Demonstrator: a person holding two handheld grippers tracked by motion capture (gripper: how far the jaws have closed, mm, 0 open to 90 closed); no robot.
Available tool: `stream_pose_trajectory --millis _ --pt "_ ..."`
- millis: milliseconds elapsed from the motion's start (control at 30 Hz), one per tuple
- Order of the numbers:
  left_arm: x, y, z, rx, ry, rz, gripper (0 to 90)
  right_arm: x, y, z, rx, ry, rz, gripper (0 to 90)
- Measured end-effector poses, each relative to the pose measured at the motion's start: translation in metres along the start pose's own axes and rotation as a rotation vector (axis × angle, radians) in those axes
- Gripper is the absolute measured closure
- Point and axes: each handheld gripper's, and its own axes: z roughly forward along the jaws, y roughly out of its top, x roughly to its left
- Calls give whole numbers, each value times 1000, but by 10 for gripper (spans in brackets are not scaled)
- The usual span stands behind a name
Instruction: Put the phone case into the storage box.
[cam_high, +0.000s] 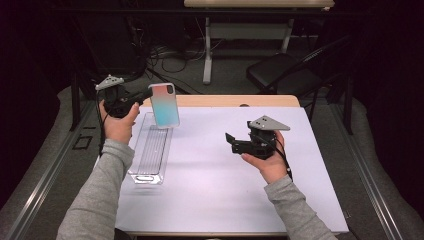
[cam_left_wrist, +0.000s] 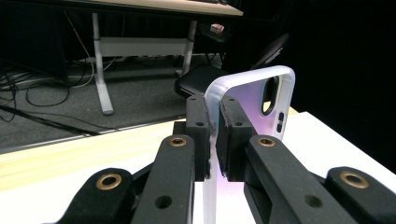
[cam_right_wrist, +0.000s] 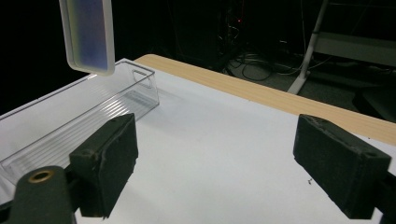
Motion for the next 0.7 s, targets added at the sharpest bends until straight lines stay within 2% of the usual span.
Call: stream_pose_trajectory --millis 433,700 --pt "20 4 1 -3 38 4 842 -3 0 1 9 7 34 104" --pt "30 5 2 -12 57 -3 841 -3 0 1 14 6 36 95"
